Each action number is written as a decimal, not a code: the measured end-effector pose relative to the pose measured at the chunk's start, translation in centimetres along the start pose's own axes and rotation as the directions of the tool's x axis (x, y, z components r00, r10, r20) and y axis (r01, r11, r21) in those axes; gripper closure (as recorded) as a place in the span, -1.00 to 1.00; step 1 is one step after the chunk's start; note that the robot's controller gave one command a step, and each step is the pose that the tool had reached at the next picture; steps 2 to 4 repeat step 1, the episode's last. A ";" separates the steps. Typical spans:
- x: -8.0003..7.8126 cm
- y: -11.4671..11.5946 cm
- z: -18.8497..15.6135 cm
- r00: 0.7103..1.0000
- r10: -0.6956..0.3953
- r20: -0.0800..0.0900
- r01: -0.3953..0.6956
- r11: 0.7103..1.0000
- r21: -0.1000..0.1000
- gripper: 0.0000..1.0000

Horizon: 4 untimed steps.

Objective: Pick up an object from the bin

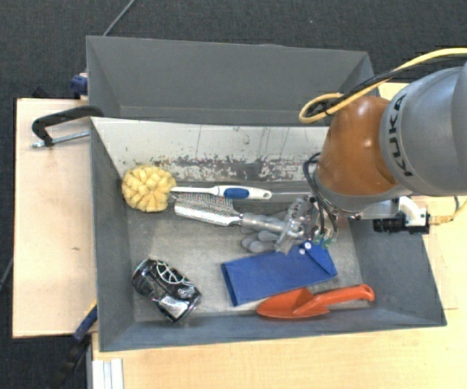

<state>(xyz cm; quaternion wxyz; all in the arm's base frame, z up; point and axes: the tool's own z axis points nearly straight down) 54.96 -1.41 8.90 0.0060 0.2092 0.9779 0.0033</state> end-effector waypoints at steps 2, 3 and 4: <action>0.0 0.1 -1.2 1.000 -0.001 0.001 0.001 1.000 -0.001 1.00; 0.0 0.1 -1.2 1.000 -0.001 0.001 0.001 1.000 -0.001 1.00; 0.0 0.1 -1.2 1.000 -0.001 0.001 0.001 1.000 -0.001 1.00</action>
Offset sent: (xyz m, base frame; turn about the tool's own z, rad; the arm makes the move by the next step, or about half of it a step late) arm 0.0002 0.0000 0.0758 0.0000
